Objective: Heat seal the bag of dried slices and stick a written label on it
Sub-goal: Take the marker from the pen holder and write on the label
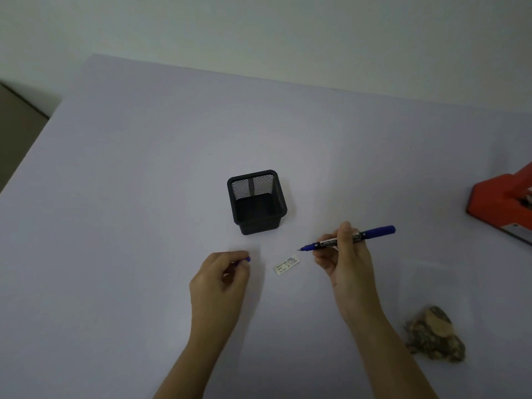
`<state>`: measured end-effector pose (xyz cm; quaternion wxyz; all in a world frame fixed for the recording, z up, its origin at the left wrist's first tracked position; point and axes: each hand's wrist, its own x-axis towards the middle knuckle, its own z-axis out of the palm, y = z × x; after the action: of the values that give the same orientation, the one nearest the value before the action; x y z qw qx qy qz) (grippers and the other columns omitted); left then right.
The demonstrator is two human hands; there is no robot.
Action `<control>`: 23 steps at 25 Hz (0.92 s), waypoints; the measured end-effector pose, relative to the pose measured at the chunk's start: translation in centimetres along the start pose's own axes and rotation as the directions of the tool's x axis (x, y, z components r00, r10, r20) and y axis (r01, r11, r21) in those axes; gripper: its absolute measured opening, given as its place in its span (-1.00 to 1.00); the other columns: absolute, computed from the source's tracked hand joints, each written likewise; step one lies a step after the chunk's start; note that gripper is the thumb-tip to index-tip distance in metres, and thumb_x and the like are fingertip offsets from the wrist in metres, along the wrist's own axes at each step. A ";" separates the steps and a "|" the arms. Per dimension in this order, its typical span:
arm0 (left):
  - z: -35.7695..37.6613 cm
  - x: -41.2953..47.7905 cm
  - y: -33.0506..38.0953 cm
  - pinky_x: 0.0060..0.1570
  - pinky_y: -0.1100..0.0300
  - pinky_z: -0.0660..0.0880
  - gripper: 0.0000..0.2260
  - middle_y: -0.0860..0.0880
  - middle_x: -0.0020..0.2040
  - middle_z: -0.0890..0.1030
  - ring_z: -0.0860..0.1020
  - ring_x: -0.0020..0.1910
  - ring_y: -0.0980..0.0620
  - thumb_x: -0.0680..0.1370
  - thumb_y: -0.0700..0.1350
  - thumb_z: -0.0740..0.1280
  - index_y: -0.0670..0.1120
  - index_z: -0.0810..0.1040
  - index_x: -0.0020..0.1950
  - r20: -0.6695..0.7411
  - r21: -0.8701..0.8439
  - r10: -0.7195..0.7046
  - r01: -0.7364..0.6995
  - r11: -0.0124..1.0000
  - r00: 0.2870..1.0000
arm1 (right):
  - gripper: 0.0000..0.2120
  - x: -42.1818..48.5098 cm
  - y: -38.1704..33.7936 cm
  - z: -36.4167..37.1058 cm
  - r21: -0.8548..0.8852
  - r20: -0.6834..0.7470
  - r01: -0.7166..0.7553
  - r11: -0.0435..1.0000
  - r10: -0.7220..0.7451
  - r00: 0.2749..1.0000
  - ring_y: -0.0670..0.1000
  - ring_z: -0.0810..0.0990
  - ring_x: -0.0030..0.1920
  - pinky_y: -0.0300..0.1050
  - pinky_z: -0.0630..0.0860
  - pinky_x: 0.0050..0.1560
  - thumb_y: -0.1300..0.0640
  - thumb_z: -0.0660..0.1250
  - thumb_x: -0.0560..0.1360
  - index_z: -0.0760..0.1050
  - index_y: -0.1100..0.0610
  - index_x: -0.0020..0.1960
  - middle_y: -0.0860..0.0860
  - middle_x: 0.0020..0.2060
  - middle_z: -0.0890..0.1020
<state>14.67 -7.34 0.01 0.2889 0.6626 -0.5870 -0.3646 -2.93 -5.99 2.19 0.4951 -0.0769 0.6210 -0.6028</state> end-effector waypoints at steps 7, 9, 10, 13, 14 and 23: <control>0.4 0.1 5.3 -0.21 0.33 0.58 -0.87 0.02 -0.26 0.70 0.63 -0.30 0.12 0.53 -0.18 0.29 -0.02 0.63 -0.08 0.337 -0.478 -0.269 0.410 0.777 0.902 | -0.84 -0.1 -0.5 0.5 -0.019 0.032 0.022 1.000 -0.021 0.999 -0.11 0.64 -0.37 -0.29 0.59 -0.32 0.06 0.14 0.55 0.42 0.12 -0.11 -0.08 -0.44 0.64; 0.5 0.2 5.4 -0.25 0.37 0.57 -0.85 0.06 -0.29 0.69 0.62 -0.32 0.17 0.53 -0.18 0.29 0.01 0.62 -0.11 0.332 -0.453 -0.255 0.391 0.801 0.908 | -0.84 -0.1 -0.6 0.4 -0.026 0.041 0.024 0.999 -0.023 0.999 -0.11 0.64 -0.37 -0.28 0.60 -0.30 0.06 0.14 0.55 0.42 0.11 -0.12 -0.07 -0.43 0.63; 0.6 0.3 5.5 -0.26 0.38 0.56 -0.85 0.09 -0.29 0.69 0.62 -0.33 0.19 0.53 -0.18 0.29 0.03 0.62 -0.12 0.334 -0.438 -0.251 0.386 0.812 0.908 | -0.84 -0.1 -0.5 0.3 -0.026 0.043 0.025 0.999 -0.024 0.999 -0.11 0.64 -0.37 -0.28 0.60 -0.30 0.06 0.14 0.55 0.42 0.11 -0.12 -0.06 -0.42 0.63; 0.7 0.1 5.8 -0.27 0.39 0.57 -0.85 0.14 -0.32 0.68 0.61 -0.34 0.22 0.52 -0.18 0.30 0.05 0.61 -0.14 0.361 -0.410 -0.249 0.393 0.823 0.899 | -0.84 -0.2 -0.5 0.2 -0.021 0.052 0.024 0.999 -0.023 0.998 -0.10 0.64 -0.37 -0.28 0.59 -0.31 0.07 0.14 0.55 0.42 0.12 -0.11 -0.05 -0.41 0.62; 0.8 0.1 6.0 -0.27 0.39 0.56 -0.85 0.14 -0.32 0.68 0.61 -0.34 0.22 0.52 -0.17 0.30 0.05 0.60 -0.14 0.371 -0.408 -0.246 0.394 0.823 0.896 | -0.84 -0.3 -0.5 0.1 -0.020 0.058 0.023 1.000 -0.022 0.998 -0.10 0.64 -0.37 -0.29 0.59 -0.31 0.07 0.14 0.55 0.42 0.12 -0.12 -0.05 -0.42 0.63; 1.0 -0.4 6.4 -0.35 0.43 0.51 -0.90 0.04 -0.38 0.66 0.57 -0.43 0.20 0.50 -0.15 0.32 -0.02 0.62 -0.16 0.349 -0.430 -0.230 0.373 0.822 0.908 | -0.87 -0.9 -0.1 -0.2 -0.046 0.070 0.041 0.998 -0.038 0.997 -0.10 0.67 -0.27 -0.31 0.59 -0.26 0.11 0.28 0.44 0.42 0.18 -0.10 0.02 -0.29 0.61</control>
<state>10.20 -7.80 4.67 0.2977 0.5943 -0.3976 -0.6325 -2.66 -5.20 2.69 0.5022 -0.1217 0.6159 -0.5947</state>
